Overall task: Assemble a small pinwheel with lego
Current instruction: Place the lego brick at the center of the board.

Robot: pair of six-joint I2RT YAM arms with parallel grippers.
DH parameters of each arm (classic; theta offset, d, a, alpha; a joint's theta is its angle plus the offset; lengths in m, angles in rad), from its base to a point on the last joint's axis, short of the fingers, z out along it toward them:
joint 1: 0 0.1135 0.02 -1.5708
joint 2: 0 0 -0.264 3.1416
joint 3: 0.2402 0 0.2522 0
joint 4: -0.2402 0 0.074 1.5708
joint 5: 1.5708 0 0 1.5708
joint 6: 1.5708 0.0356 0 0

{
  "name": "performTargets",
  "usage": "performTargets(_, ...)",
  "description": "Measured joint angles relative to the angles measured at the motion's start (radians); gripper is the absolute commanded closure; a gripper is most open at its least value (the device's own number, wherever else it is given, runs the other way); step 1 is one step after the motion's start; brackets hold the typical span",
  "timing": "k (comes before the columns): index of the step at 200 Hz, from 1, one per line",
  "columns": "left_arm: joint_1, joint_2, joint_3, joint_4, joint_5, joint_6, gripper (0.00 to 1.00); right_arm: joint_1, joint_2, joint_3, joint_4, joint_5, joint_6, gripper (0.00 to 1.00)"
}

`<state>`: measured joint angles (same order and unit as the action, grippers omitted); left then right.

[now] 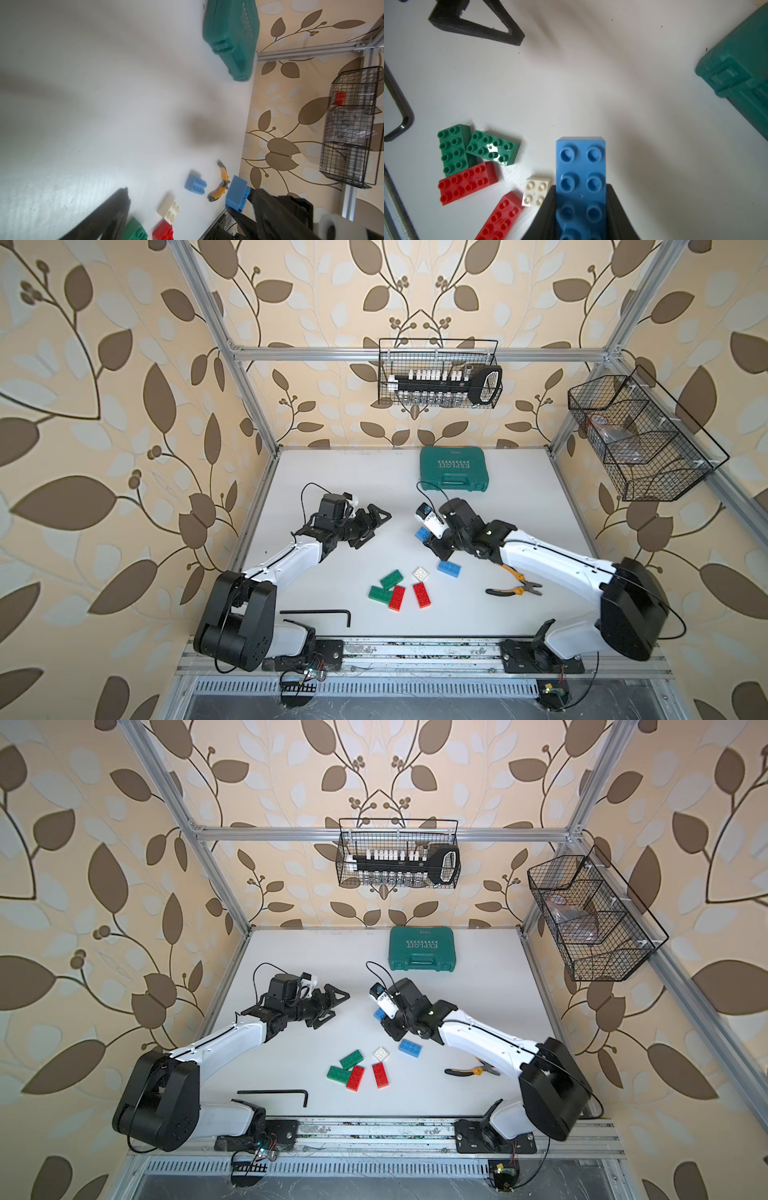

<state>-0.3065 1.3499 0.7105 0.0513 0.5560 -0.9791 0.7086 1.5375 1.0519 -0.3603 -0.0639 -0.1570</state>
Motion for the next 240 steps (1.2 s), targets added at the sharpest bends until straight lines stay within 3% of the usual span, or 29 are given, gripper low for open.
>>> performTargets(31,0.035,0.039,0.002,0.051,0.027,-0.052,0.13,-0.053,0.232,0.161,-0.040,-0.100,-0.181,0.94)
performTargets(66,0.058,0.176,-0.010,0.172,0.077,-0.129,0.15,-0.070,0.461,0.372,-0.106,-0.169,-0.303,0.94)
performTargets(99,0.059,0.223,-0.040,0.212,0.087,-0.164,0.14,-0.070,0.551,0.465,-0.146,-0.183,-0.381,0.93)
performTargets(143,0.059,0.238,-0.078,0.241,0.085,-0.179,0.13,-0.070,0.594,0.478,-0.166,-0.160,-0.473,0.88)
performTargets(159,0.059,0.248,-0.080,0.243,0.085,-0.180,0.12,-0.070,0.602,0.492,-0.178,-0.159,-0.489,0.78)
performTargets(171,0.058,0.248,-0.080,0.243,0.085,-0.177,0.10,-0.070,0.605,0.502,-0.191,-0.156,-0.491,0.60)
performTargets(224,0.000,0.220,-0.053,0.168,0.051,-0.138,0.10,-0.083,0.562,0.489,-0.228,-0.124,-0.426,0.35)
performTargets(240,-0.054,0.206,-0.050,0.167,0.040,-0.135,0.11,-0.100,0.462,0.445,-0.253,-0.116,-0.406,0.34)
